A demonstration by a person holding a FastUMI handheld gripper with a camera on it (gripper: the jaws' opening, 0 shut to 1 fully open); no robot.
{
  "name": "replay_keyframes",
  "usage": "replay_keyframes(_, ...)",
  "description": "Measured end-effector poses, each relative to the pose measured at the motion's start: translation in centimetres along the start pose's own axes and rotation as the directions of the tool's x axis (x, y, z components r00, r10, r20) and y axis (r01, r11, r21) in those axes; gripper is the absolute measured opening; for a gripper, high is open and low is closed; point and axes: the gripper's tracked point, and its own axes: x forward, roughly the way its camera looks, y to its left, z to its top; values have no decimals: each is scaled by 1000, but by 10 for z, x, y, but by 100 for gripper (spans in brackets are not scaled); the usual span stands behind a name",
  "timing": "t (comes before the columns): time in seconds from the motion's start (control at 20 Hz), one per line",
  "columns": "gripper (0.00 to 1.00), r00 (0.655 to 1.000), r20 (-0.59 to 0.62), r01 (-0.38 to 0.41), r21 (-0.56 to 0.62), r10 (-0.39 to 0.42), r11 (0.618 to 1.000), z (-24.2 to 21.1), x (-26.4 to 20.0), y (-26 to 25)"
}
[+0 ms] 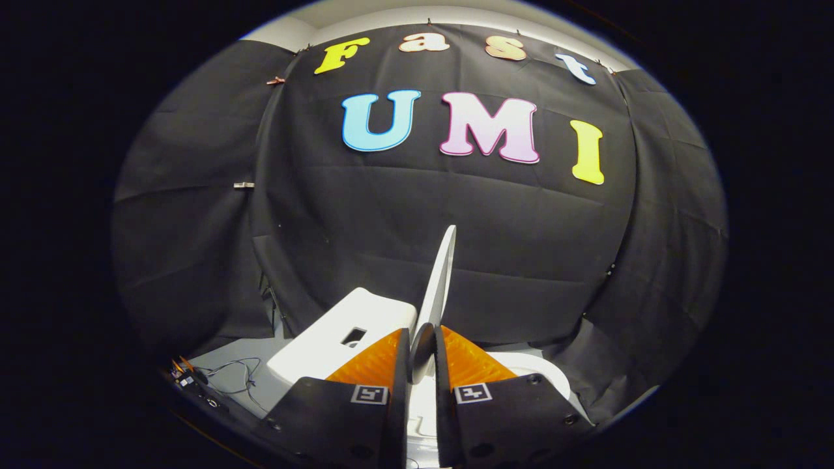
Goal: Open the toilet lid.
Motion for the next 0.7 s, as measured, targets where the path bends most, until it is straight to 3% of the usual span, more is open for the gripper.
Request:
replay_keyframes(0.4,23,995,-28,-95,-26,94,995,-11,3,63)
replay_keyframes(0.7,23,988,-43,-150,5,150,989,-12,0,75)
